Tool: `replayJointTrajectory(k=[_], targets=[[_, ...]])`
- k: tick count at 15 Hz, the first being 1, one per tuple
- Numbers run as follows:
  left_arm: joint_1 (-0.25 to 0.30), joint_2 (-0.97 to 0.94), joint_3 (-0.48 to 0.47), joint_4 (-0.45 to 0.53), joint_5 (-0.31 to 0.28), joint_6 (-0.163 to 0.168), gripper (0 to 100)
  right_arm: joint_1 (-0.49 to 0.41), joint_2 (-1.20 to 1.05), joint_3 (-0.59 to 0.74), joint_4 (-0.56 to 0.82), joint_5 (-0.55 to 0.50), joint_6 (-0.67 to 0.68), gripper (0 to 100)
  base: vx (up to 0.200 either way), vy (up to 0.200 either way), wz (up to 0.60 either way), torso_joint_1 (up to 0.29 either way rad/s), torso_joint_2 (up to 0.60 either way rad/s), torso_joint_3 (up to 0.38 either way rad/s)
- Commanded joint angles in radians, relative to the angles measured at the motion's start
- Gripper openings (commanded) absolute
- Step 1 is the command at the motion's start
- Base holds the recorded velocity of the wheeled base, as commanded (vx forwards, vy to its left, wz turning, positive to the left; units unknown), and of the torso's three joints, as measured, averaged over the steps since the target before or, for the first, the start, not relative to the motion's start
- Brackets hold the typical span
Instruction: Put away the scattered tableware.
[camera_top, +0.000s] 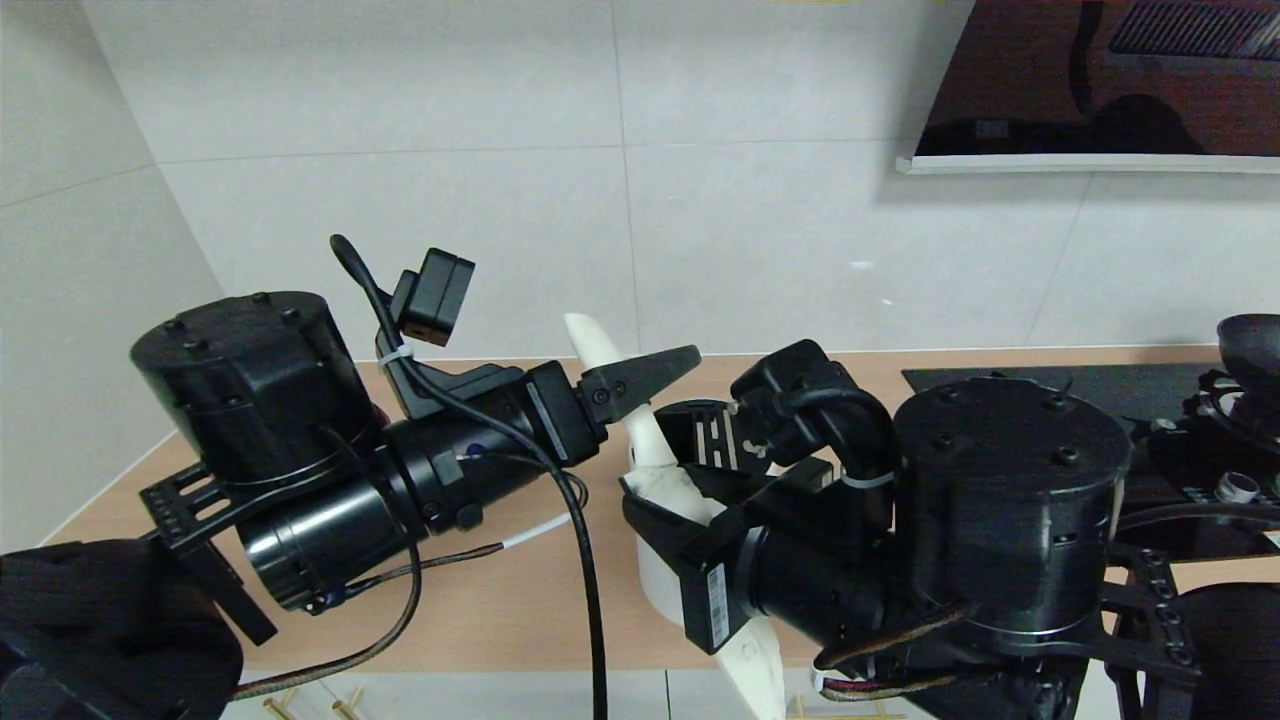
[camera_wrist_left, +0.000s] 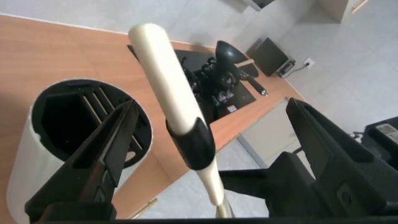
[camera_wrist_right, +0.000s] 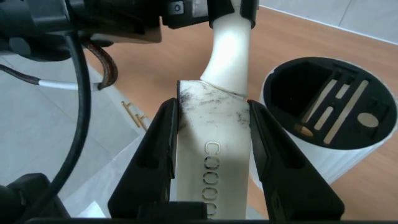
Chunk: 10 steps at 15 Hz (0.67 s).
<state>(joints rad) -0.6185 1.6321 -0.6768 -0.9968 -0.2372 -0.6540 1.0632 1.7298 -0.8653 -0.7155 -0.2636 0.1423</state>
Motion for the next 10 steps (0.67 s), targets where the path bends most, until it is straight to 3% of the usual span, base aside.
replayJointTrajectory(k=[1, 2, 3, 7, 10], targets=[[-0.003, 0.005, 0.000, -0.002, 0.006, 0.001, 100, 0.001, 0.005, 0.000, -0.001, 0.000, 0.000, 0, 0.000, 0.000, 0.00, 0.000, 0.00, 0.000], [-0.009, 0.009, 0.000, -0.002, 0.009, 0.001, 100, 0.001, 0.005, 0.000, -0.004, 0.000, 0.000, 0, 0.000, 0.000, 0.00, 0.000, 0.00, 0.000], [-0.015, 0.012, 0.000, -0.002, 0.009, 0.001, 0, 0.001, 0.005, 0.000, -0.013, 0.000, 0.000, 0, 0.000, 0.000, 0.00, 0.000, 0.00, 0.000], [-0.015, 0.018, 0.008, -0.002, 0.007, 0.028, 0, 0.001, 0.005, 0.003, -0.025, 0.000, 0.002, 0, 0.000, 0.000, 0.00, 0.000, 0.00, 0.000], [-0.015, 0.014, 0.008, -0.003, 0.009, 0.028, 0, 0.001, 0.005, 0.006, -0.027, -0.002, 0.000, 0, 0.000, 0.000, 0.00, 0.000, 0.00, 0.000]])
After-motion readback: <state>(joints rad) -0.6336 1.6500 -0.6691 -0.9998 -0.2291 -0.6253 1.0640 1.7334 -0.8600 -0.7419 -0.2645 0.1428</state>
